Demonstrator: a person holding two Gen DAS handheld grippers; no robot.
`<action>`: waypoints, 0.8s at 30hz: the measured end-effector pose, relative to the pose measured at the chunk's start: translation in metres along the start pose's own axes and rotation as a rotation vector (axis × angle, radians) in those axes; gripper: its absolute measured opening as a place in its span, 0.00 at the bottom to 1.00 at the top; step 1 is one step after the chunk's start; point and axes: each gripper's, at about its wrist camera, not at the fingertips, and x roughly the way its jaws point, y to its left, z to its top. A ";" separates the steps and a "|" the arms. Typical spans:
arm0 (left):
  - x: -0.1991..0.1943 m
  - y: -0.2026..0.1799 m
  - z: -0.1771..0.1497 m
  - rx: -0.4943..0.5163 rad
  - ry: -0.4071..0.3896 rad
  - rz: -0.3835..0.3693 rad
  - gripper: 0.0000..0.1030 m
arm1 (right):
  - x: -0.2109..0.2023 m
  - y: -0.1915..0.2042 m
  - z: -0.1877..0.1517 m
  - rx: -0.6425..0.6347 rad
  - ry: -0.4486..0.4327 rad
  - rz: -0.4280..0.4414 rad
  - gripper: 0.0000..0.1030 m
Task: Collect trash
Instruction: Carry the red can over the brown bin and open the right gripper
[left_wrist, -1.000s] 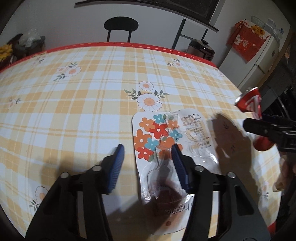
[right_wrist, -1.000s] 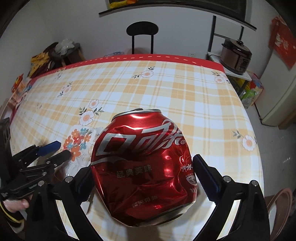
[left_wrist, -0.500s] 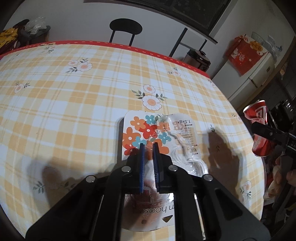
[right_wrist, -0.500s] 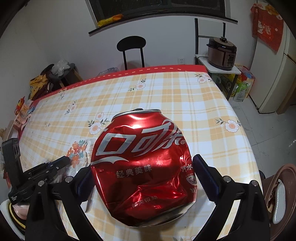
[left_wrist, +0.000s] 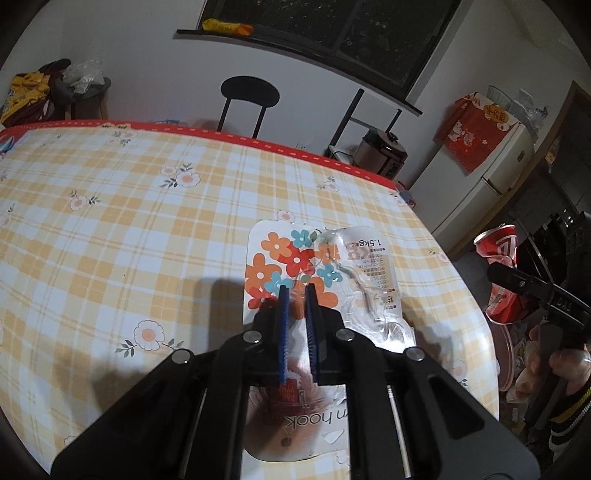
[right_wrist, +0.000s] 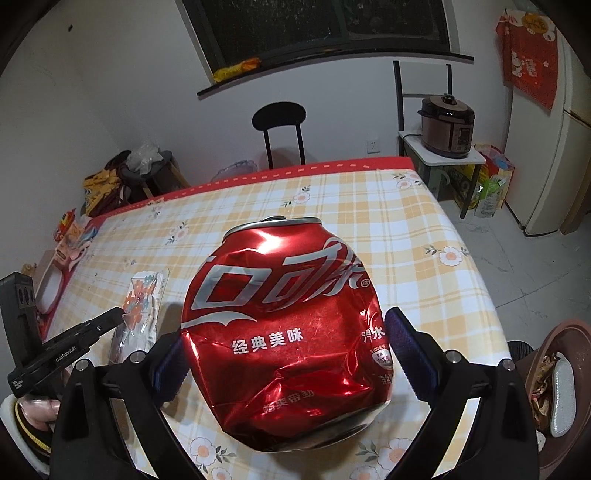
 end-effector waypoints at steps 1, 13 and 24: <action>-0.004 -0.005 0.000 0.007 -0.005 0.000 0.12 | -0.007 -0.004 -0.002 0.006 -0.010 0.002 0.92; -0.052 -0.105 -0.014 0.072 -0.080 0.008 0.12 | -0.085 -0.087 -0.040 0.075 -0.074 0.018 0.92; -0.071 -0.210 -0.036 0.095 -0.126 -0.016 0.12 | -0.157 -0.214 -0.082 0.187 -0.106 -0.077 0.92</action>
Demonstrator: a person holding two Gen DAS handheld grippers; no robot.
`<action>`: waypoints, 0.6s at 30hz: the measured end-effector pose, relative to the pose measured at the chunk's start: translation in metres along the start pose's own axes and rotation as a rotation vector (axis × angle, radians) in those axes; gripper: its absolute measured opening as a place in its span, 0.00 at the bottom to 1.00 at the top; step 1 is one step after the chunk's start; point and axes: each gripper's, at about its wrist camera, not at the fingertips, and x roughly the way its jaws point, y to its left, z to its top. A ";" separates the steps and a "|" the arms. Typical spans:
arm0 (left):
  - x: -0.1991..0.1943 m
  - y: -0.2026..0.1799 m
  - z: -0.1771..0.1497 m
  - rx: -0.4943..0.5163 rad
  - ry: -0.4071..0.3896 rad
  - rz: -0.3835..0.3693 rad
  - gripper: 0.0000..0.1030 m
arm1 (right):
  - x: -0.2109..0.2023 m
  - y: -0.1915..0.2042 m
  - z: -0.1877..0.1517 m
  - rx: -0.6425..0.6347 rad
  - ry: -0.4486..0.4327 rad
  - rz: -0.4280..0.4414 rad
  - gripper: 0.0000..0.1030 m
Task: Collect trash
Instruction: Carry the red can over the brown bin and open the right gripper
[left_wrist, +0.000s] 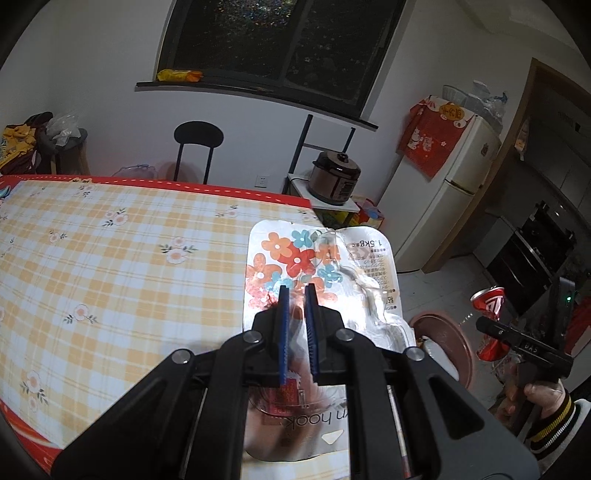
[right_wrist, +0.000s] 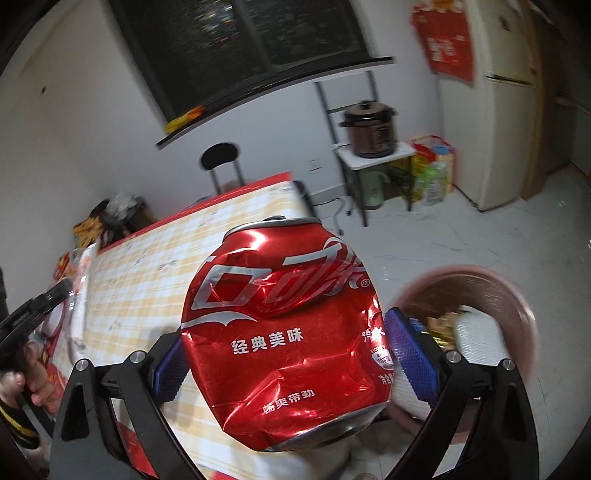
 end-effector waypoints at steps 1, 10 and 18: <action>-0.001 -0.009 -0.001 0.003 -0.001 -0.004 0.12 | -0.005 -0.016 -0.001 0.018 -0.001 -0.019 0.92; -0.007 -0.055 -0.009 0.018 -0.020 -0.025 0.12 | -0.011 -0.102 -0.018 0.141 0.060 -0.122 0.92; -0.023 -0.073 -0.011 0.039 -0.047 -0.018 0.12 | 0.008 -0.110 -0.008 0.138 0.074 -0.081 0.92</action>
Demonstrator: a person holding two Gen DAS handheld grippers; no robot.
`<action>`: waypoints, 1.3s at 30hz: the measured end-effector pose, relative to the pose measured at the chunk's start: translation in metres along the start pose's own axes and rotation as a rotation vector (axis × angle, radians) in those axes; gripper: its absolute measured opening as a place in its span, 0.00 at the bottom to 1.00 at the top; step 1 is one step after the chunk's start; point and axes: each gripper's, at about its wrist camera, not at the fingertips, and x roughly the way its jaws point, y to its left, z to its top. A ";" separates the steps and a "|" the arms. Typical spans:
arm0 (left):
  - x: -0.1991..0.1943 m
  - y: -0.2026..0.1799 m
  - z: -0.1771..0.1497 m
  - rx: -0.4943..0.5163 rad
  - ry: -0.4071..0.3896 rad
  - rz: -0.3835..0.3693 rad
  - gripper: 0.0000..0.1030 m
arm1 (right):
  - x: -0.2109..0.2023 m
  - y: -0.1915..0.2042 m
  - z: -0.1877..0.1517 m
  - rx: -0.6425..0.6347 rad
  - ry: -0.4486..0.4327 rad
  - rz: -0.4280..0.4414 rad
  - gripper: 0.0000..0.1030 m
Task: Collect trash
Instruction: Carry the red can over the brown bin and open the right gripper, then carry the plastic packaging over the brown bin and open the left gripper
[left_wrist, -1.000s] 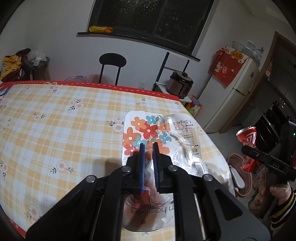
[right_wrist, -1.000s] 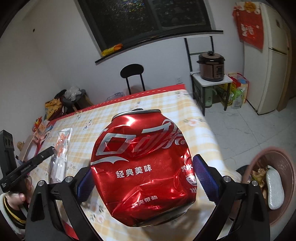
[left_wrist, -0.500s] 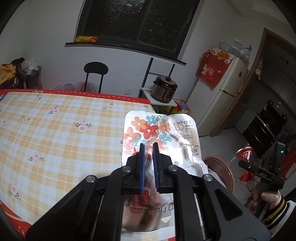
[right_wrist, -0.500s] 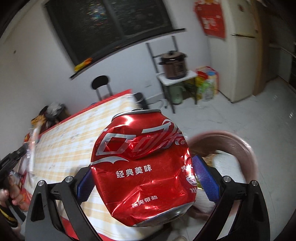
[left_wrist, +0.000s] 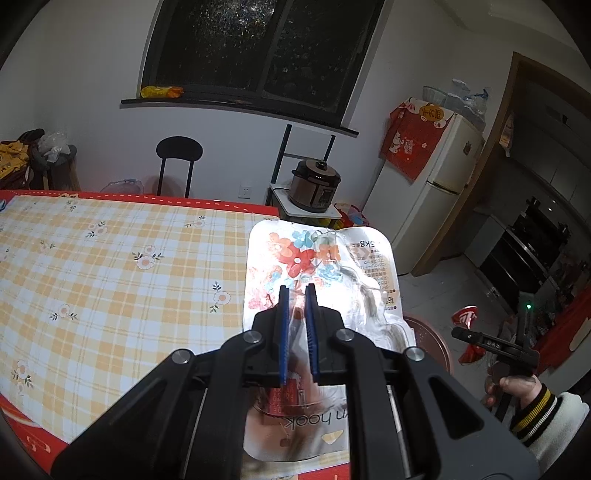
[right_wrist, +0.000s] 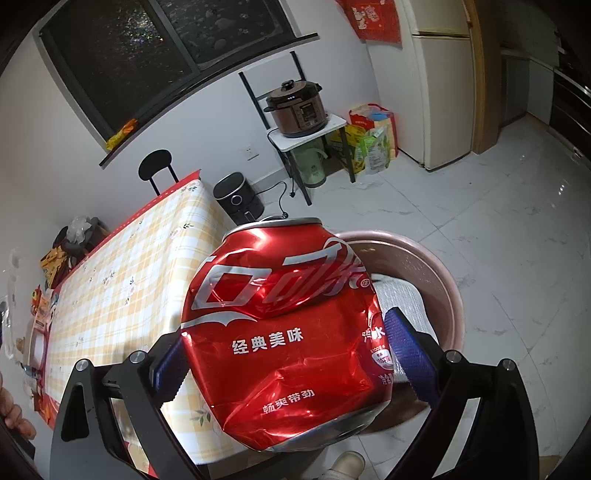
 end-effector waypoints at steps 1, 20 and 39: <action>-0.002 -0.001 0.000 0.003 -0.003 0.003 0.12 | 0.002 0.001 0.003 0.002 0.002 0.004 0.92; -0.011 -0.030 0.013 0.069 -0.028 -0.039 0.12 | -0.067 0.017 0.037 -0.049 -0.168 0.012 0.95; 0.087 -0.166 0.009 0.244 0.114 -0.275 0.12 | -0.207 -0.054 0.012 0.027 -0.346 -0.162 0.95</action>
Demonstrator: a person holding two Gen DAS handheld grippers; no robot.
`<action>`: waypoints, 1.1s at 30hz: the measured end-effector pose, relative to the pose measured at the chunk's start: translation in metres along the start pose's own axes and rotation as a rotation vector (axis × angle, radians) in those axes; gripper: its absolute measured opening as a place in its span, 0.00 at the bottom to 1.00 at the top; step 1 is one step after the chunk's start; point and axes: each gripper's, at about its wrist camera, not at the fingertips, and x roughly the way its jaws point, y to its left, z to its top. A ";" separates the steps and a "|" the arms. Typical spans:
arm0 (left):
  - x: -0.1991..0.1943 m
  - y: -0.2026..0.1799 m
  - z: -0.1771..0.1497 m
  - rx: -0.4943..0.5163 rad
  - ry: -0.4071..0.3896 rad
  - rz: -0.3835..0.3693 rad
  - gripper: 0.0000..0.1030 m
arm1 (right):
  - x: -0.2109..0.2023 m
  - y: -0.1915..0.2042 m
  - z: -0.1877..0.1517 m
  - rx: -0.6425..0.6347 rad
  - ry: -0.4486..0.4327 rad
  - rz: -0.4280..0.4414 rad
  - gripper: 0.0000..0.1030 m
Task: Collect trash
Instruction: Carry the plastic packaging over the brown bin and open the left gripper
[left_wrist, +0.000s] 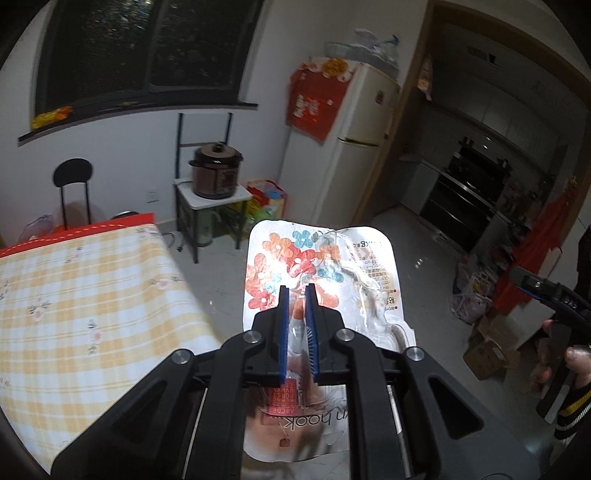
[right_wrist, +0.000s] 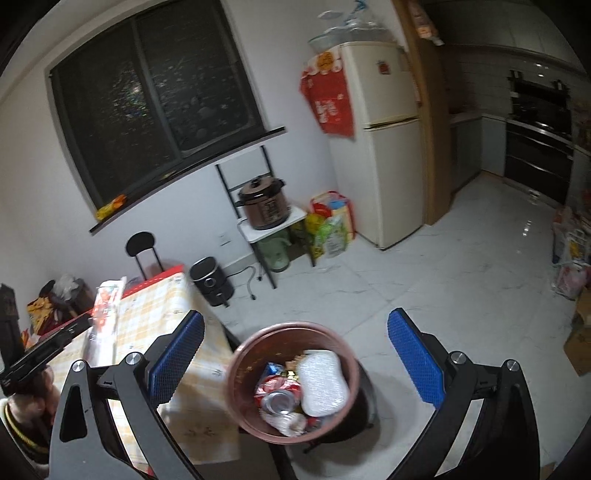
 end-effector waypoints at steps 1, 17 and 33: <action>0.013 -0.008 0.001 0.006 0.018 -0.020 0.12 | -0.005 -0.008 -0.002 0.009 -0.001 -0.013 0.95; 0.124 -0.069 -0.001 0.090 0.169 -0.118 0.13 | -0.027 -0.064 -0.034 0.098 0.039 -0.131 0.95; 0.078 -0.044 0.031 0.070 0.044 -0.139 0.57 | -0.025 -0.033 -0.027 0.026 0.044 -0.095 0.95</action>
